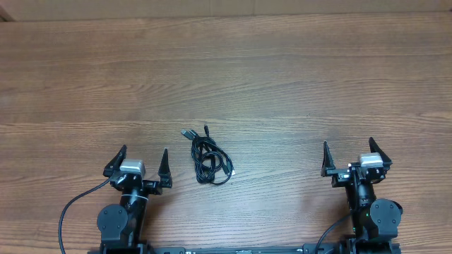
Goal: Untangle cables
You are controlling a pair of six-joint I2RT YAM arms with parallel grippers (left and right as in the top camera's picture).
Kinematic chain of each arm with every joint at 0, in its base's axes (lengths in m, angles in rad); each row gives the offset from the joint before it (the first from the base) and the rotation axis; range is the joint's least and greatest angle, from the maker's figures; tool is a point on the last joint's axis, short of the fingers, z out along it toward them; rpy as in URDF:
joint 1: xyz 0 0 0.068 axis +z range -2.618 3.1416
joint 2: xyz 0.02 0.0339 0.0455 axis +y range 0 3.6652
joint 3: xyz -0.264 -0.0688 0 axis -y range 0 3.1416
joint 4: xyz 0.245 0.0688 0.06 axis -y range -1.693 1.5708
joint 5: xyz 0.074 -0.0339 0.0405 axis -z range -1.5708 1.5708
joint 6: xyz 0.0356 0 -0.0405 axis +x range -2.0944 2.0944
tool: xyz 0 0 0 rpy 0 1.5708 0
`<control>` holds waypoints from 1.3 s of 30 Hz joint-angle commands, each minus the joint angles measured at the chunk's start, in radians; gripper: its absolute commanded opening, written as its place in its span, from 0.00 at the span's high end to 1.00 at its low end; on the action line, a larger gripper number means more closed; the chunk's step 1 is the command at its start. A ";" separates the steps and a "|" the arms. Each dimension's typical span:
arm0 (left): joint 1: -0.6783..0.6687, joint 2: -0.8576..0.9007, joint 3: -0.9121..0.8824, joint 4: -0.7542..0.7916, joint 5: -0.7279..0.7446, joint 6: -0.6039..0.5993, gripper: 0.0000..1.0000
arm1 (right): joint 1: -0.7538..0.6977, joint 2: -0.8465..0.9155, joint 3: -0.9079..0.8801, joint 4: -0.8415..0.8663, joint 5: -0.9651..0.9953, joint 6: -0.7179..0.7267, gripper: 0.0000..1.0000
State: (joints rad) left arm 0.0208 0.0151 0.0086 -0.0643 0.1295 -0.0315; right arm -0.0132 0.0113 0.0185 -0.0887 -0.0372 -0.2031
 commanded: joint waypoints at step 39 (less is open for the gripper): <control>-0.195 1.095 1.071 -0.909 0.105 0.009 0.00 | -0.005 -0.002 -0.010 0.007 -0.002 0.000 0.00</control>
State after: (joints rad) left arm -0.1219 1.0306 1.0000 -0.9222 0.2096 -0.0269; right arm -0.0132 0.0132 0.0185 -0.0895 -0.0380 -0.2031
